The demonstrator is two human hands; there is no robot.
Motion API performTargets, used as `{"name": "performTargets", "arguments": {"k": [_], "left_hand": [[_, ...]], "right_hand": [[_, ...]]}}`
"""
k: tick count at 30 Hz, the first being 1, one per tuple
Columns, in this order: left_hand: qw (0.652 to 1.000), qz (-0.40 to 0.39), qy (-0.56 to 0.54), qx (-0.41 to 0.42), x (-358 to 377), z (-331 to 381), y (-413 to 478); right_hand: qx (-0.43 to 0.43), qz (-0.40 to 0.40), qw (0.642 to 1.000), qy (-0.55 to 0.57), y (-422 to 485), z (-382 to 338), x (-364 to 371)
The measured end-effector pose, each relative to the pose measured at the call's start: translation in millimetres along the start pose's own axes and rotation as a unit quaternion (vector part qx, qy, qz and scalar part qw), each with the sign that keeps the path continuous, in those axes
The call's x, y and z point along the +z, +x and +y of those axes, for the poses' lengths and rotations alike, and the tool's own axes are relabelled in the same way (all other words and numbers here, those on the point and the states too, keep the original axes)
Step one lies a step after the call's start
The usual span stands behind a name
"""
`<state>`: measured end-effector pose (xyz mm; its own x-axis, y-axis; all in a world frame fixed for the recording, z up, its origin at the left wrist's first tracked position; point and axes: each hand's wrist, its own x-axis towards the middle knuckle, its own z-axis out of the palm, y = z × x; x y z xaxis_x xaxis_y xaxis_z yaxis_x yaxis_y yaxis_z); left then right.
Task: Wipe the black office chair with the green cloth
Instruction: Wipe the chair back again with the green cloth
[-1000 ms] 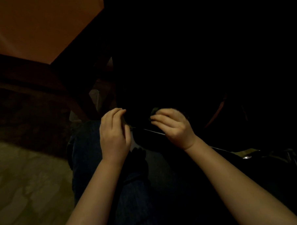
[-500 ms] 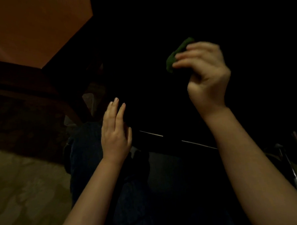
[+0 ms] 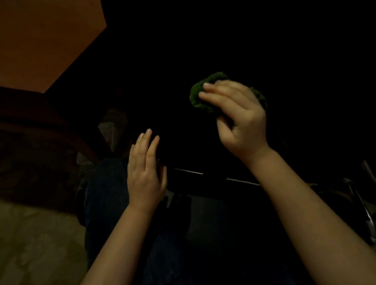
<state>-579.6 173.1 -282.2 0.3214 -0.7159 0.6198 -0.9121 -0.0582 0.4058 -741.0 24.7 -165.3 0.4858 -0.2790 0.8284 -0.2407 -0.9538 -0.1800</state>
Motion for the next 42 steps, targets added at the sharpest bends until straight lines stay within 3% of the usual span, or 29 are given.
{"name": "performTargets", "arguments": {"k": [8,14,17,20,22,25,31,34,36,39,42], "left_hand": [[1.000,0.010,0.010,0.023,0.2,3.3,-3.9],[0.996,-0.082,0.017,0.016,4.1,3.2,-2.1],[0.996,-0.091,0.011,0.018,6.6,1.8,-2.5],[0.995,-0.096,-0.002,0.012,8.3,0.5,-2.3],[0.994,-0.107,-0.011,0.004,10.1,0.3,-1.4],[0.992,-0.120,-0.022,0.003,12.7,0.9,-1.3],[0.988,-0.149,-0.027,0.004,17.1,6.9,1.7],[0.988,-0.152,-0.026,-0.003,17.1,7.9,2.2],[0.988,-0.153,-0.022,0.000,16.1,7.7,0.8],[0.988,-0.155,-0.021,0.006,16.2,7.1,-0.3],[0.988,-0.153,-0.019,0.006,17.3,7.7,-0.7]], "right_hand": [[-0.047,-0.104,0.994,0.001,-70.3,-2.0,31.8],[-0.091,-0.183,0.978,-0.033,-111.1,2.8,51.3],[-0.117,-0.187,0.974,-0.039,-117.1,7.7,56.9],[-0.145,-0.249,0.957,-0.036,-130.7,12.3,62.4],[-0.120,-0.298,0.947,-0.020,-141.0,19.5,67.5],[0.003,-0.460,0.888,-0.017,-154.4,31.6,77.4],[0.077,-0.558,0.826,0.008,-180.9,51.6,100.4],[0.003,-0.523,0.852,-0.026,-178.2,49.5,97.7],[0.033,-0.503,0.863,-0.035,-173.7,40.2,89.6],[-0.050,-0.398,0.915,-0.028,-163.6,30.7,81.0],[-0.105,-0.310,0.944,-0.044,-158.2,29.9,74.1]]}}
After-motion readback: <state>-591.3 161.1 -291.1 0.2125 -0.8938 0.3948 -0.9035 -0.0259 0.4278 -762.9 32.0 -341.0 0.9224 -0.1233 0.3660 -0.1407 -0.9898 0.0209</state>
